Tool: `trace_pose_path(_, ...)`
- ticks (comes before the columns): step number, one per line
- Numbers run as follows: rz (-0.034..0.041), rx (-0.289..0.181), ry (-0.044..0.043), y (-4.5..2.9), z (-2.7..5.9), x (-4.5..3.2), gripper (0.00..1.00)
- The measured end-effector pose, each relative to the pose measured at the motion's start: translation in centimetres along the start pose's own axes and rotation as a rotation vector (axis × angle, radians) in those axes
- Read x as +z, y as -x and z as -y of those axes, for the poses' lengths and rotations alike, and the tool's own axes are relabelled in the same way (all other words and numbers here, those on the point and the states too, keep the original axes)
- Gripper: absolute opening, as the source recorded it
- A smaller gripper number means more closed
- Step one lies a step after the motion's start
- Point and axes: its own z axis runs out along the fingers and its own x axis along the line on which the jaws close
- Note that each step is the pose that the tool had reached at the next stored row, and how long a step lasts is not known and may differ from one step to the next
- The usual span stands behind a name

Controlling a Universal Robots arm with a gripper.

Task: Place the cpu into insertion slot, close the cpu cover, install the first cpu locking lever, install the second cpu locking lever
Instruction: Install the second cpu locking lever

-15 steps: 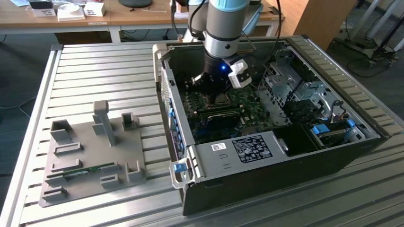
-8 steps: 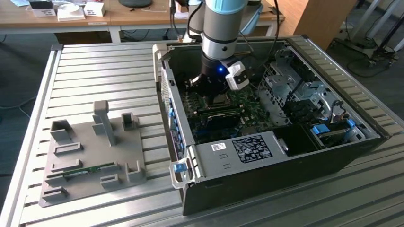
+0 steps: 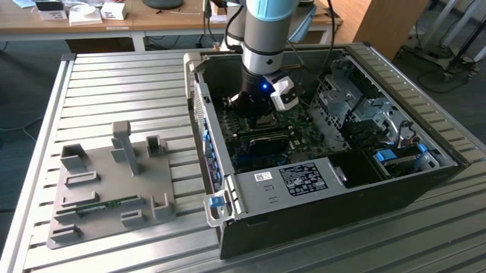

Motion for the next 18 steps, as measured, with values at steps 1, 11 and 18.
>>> trace_pose_path(1, 0.0, 0.0, 0.0001, 0.0, 0.0, 0.06, 0.11)
trace_pose_path(11, -0.0002, 0.0, 0.0035, -0.04, 0.02, 0.51, 0.11)
trace_pose_path(18, -0.0003, 0.0, 0.0051, -0.15, 0.01, 0.58, 0.11)
